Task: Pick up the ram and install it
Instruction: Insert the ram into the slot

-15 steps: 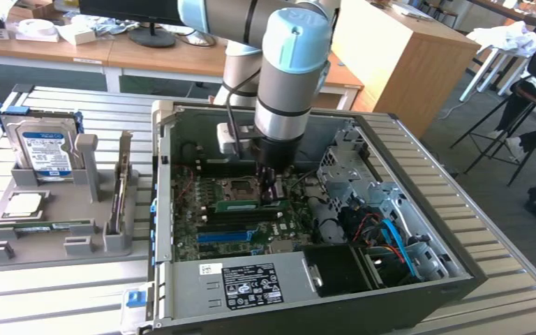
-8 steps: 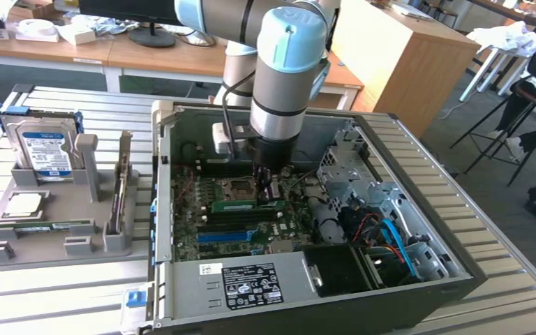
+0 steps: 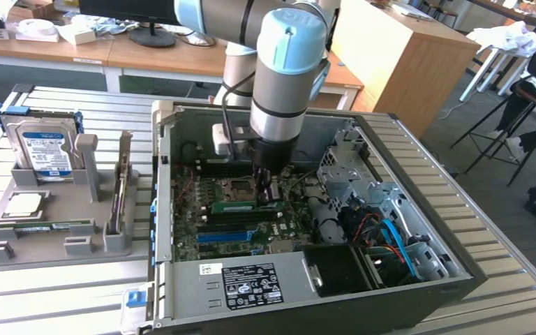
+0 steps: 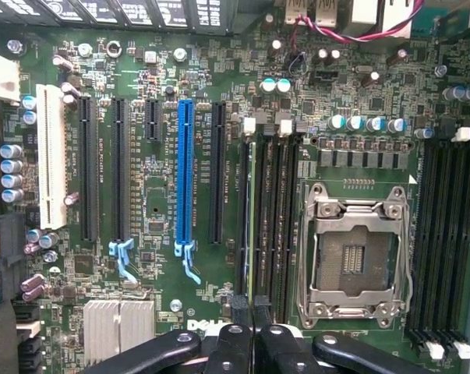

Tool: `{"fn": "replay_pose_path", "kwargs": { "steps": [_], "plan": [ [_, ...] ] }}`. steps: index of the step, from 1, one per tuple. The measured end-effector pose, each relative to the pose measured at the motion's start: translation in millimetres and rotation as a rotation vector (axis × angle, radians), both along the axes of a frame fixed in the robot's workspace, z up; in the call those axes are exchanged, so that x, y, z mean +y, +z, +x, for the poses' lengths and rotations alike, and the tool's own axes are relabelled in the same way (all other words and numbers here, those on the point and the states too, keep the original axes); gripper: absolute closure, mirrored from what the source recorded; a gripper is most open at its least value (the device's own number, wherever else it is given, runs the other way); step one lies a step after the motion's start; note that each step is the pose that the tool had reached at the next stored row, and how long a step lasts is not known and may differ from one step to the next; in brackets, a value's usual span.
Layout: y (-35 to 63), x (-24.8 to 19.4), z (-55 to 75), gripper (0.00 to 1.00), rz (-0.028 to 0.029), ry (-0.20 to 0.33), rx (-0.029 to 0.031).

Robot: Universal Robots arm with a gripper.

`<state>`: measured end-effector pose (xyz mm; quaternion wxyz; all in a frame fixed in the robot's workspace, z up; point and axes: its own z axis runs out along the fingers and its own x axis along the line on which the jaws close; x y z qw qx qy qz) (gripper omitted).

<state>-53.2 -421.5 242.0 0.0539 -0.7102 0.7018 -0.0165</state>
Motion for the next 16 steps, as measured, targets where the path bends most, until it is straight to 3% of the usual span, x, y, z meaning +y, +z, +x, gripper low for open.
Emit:
{"fn": "replay_pose_path", "kwargs": {
  "steps": [16],
  "plan": [
    [-3.2,-1.7,-3.7,0.88,-0.0002,-0.016,0.0001]
  ]
}}
